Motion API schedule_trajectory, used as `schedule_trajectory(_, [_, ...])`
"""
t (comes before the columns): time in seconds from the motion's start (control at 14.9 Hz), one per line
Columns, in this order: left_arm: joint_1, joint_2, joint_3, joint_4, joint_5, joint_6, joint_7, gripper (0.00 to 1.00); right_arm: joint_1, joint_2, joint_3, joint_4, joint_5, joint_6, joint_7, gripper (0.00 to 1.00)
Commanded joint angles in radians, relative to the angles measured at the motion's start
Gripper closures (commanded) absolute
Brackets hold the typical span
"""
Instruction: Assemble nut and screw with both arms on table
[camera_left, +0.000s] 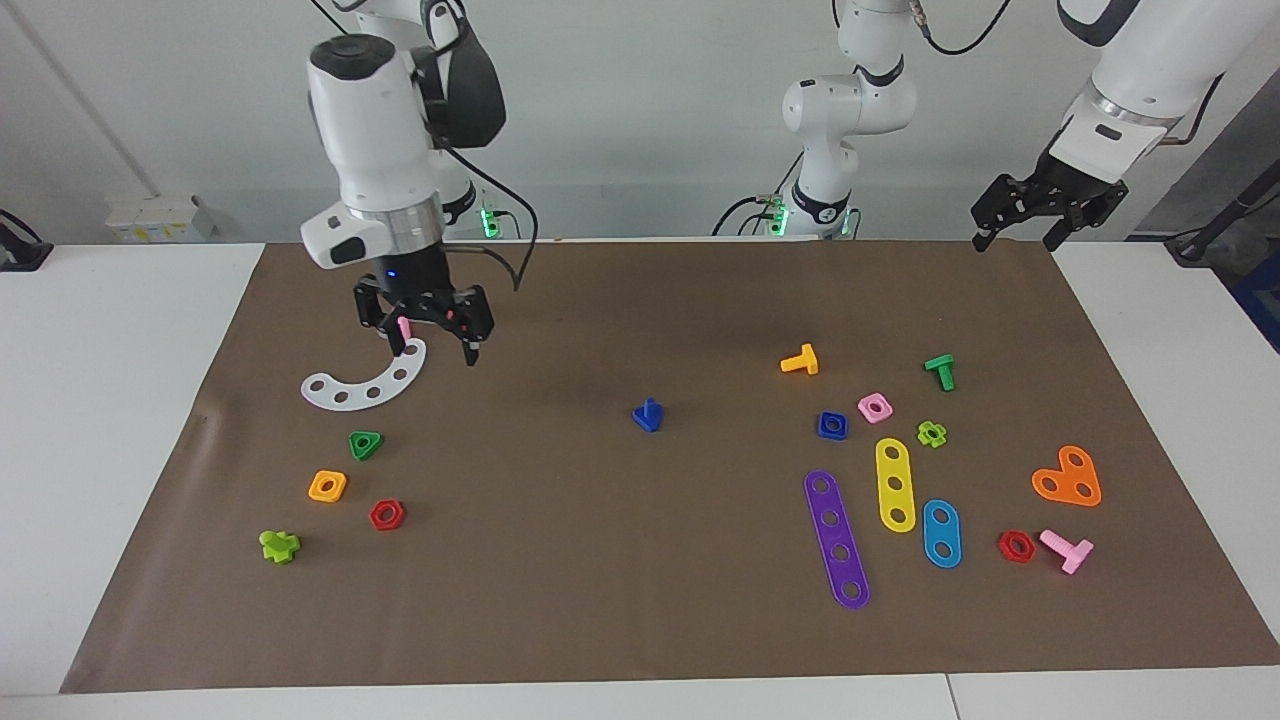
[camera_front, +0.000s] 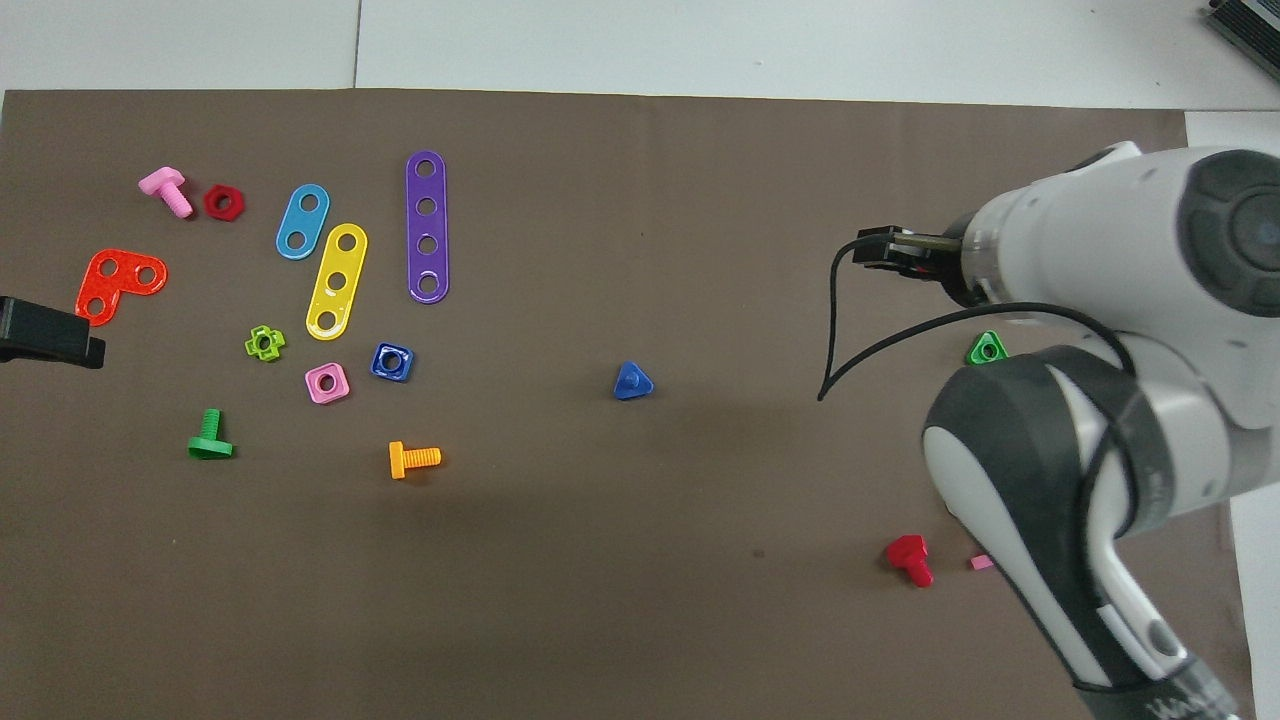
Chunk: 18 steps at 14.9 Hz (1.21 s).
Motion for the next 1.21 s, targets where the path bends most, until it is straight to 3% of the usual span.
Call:
schedule_trajectory(0.0, [-0.017, -0.041, -0.01, -0.06, -0.012, 0.048, 0.005, 0.0, -0.068, -0.006, 0.01, 0.108, 0.025, -0.172, -0.099, 0.0])
schedule_trajectory(0.2, [-0.048, -0.099, -0.01, -0.209, -0.012, 0.217, 0.006, 0.0, -0.143, -0.05, 0.011, 0.168, 0.026, -0.306, -0.192, 0.0])
schedule_trajectory(0.33, [-0.061, -0.111, -0.01, -0.251, -0.012, 0.278, 0.006, 0.0, -0.165, -0.085, 0.008, 0.175, 0.035, -0.358, -0.258, 0.0])
schedule_trajectory(0.54, [-0.065, -0.113, -0.016, -0.252, -0.01, 0.27, -0.014, 0.0, -0.185, -0.076, 0.01, 0.194, 0.031, -0.455, -0.28, 0.0])
schedule_trajectory(0.8, [-0.114, -0.117, -0.022, -0.394, -0.01, 0.419, -0.038, 0.05, -0.185, -0.052, 0.013, 0.2, 0.034, -0.491, -0.317, 0.0])
schedule_trajectory(1.0, [-0.145, -0.073, -0.024, -0.502, -0.01, 0.603, -0.043, 0.04, -0.171, -0.079, 0.013, 0.133, 0.035, -0.481, -0.3, 0.0])
schedule_trajectory(1.14, [-0.159, 0.004, -0.024, -0.51, -0.012, 0.673, -0.046, 0.04, -0.17, -0.098, 0.013, 0.103, 0.035, -0.48, -0.309, 0.0])
